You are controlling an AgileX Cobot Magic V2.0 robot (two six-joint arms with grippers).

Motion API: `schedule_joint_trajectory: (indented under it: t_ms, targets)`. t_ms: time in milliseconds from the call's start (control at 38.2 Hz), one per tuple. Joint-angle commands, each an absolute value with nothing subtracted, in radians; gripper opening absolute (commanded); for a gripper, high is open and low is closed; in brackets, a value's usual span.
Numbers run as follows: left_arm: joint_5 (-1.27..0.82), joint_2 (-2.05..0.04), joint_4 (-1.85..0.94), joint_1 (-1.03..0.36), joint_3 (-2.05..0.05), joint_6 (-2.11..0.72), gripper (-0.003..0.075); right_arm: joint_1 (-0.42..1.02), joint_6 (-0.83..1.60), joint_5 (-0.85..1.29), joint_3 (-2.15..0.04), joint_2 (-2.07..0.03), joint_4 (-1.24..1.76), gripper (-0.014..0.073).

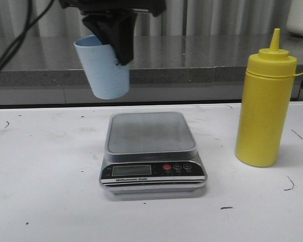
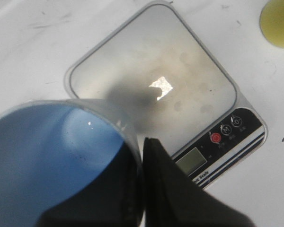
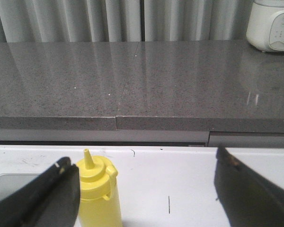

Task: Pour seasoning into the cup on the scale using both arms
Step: 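Lift the light-blue cup with the left gripper toward the scale, then lower the cup onto the scale platform and open the left gripper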

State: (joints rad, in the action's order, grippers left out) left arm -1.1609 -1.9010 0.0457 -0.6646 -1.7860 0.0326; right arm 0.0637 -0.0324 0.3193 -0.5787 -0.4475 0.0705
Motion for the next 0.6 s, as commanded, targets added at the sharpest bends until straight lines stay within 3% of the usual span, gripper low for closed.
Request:
schedule_joint_trajectory:
  t_ms: [0, 392, 575]
  targets:
    - [-1.161, -1.917, 0.043, -0.694, -1.866, 0.033, -0.002, 0.062, -0.023, 0.238, -0.616, -0.459, 0.059, 0.0601]
    - [-1.096, -1.999, 0.035, -0.74, -1.917, 0.033, -0.0013, 0.062, -0.023, 0.238, -0.616, -0.459, 0.059, 0.0601]
    - [-1.112, -2.001, 0.035, -0.74, -1.917, 0.033, 0.0127, 0.062, -0.023, 0.238, -0.616, -0.459, 0.059, 0.0601]
